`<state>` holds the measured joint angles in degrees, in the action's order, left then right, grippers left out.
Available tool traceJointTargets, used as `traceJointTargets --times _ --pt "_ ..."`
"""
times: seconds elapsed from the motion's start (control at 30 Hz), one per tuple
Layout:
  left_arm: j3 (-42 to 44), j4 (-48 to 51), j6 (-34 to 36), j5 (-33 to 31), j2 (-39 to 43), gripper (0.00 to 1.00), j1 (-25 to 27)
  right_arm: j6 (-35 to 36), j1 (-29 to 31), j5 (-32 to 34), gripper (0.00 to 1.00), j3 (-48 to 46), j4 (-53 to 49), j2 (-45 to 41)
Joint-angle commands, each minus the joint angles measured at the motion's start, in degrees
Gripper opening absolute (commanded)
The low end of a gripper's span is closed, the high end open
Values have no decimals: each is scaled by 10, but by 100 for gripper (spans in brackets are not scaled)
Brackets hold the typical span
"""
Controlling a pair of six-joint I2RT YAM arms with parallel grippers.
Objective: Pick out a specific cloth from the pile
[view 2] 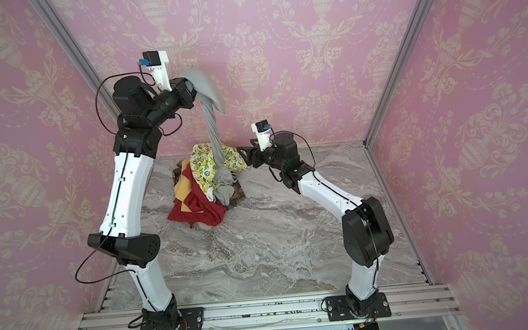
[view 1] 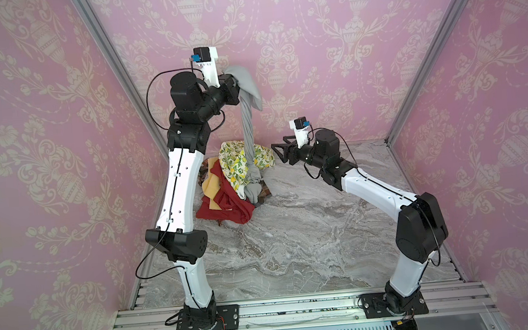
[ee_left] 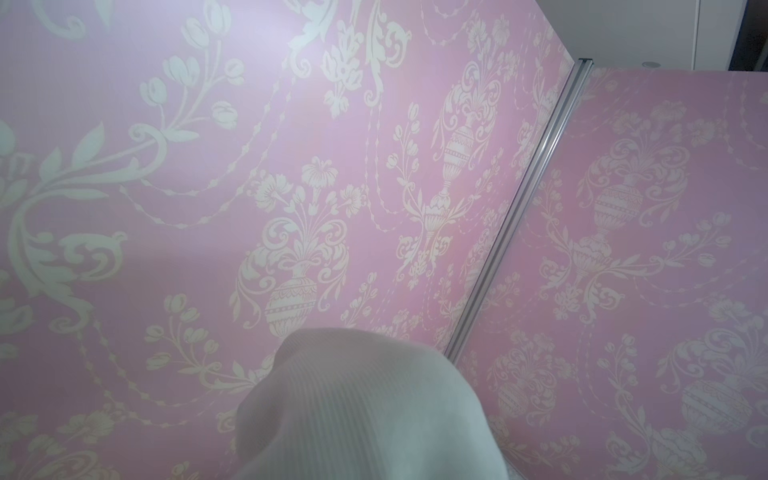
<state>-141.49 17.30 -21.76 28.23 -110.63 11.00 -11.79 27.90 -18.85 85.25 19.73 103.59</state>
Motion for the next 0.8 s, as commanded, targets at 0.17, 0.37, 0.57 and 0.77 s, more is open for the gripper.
traceJointTargets --times 0.17,0.37,0.57,0.77 --pt "-11 10 -14 19 11 0 15 12 38 -29 71 71 43 101" --pt "-11 28 2 12 15 0 16 21 46 5 71 -23 97 106" --pt "-13 28 5 17 10 0 15 13 46 13 70 -85 143 124" --pt "-18 43 17 17 9 0 15 0 53 -1 69 -35 156 185"
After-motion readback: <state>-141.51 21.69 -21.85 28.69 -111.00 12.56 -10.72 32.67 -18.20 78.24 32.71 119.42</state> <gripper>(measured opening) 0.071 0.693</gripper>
